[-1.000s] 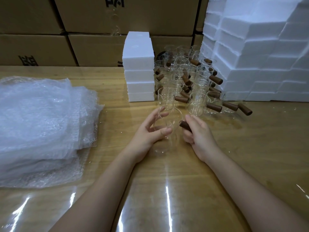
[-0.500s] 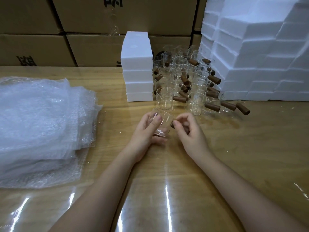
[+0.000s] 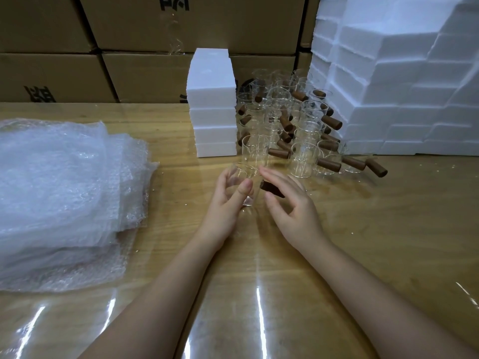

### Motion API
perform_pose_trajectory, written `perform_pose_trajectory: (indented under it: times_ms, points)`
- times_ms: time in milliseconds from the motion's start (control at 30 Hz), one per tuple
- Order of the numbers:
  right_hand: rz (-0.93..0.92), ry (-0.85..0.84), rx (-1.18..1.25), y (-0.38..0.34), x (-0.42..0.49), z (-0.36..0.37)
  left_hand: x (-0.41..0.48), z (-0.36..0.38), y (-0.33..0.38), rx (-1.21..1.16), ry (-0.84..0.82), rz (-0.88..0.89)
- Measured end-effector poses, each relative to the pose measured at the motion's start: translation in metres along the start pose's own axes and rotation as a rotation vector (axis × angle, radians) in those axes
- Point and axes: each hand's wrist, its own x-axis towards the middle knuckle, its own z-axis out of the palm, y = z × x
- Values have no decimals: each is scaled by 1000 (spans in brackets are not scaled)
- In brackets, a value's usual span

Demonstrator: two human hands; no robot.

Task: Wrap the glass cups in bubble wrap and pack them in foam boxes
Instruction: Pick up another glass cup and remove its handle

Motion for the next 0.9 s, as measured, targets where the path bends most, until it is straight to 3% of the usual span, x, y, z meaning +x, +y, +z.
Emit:
perform_pose_trajectory:
  times_ms: [200,433,600,900]
  points:
    - [-96,-15,-8,-4,-1,-3,-5,7,-1,225,6,96]
    - [-146,-68,-74,-4,-1,0,-6,6,-1,244,-42,180]
    - [-60,-72,-47,-1,0,-2,-9,10,1,223,-85,194]
    - [86,-82,-77,-2,4,-2,-9,9,2,116,30,176]
